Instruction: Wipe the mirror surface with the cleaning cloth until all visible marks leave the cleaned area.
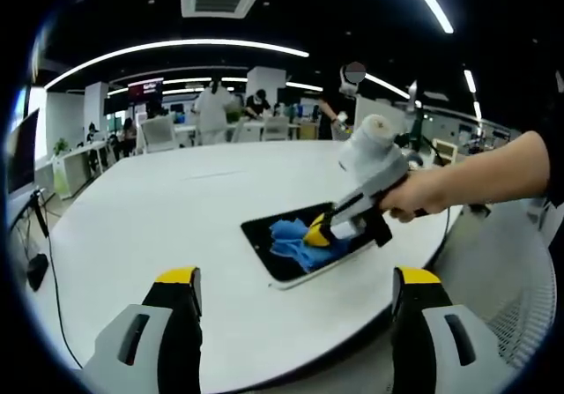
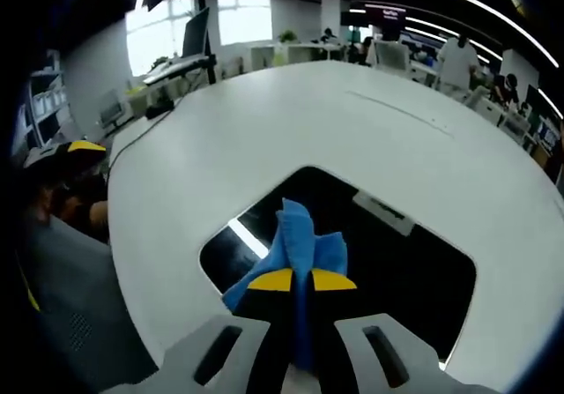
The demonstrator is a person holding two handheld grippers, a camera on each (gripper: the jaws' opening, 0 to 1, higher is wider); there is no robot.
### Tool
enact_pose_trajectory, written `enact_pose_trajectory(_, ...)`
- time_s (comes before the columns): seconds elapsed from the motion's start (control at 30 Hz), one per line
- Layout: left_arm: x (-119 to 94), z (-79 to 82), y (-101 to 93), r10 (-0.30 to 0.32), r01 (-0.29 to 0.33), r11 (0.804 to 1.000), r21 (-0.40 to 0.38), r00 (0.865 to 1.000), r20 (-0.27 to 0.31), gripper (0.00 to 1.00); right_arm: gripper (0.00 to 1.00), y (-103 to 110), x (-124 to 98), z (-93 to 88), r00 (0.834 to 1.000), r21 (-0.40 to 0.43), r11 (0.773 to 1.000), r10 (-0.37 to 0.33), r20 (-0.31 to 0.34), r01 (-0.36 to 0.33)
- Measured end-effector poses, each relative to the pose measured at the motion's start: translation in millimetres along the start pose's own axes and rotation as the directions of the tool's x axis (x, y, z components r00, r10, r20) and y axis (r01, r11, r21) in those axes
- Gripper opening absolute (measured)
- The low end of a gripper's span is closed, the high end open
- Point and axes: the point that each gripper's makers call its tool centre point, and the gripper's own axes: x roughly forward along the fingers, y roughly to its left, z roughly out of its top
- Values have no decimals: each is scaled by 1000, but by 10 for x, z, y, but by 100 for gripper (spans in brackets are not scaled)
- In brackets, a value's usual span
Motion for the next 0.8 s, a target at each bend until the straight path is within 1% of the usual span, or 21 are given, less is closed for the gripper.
enact_pose_trajectory(0.47, 0, 7, 11, 7, -7, 1000, 0, 1000, 4, 90, 0, 172, -130, -130, 1000, -35, 999, 23, -9, -24)
enact_pose_trajectory(0.8, 0, 15, 5, 6, -6, 1000, 0, 1000, 10, 90, 0, 233, -176, -181, 999, -47, 998, 29, -15, -30)
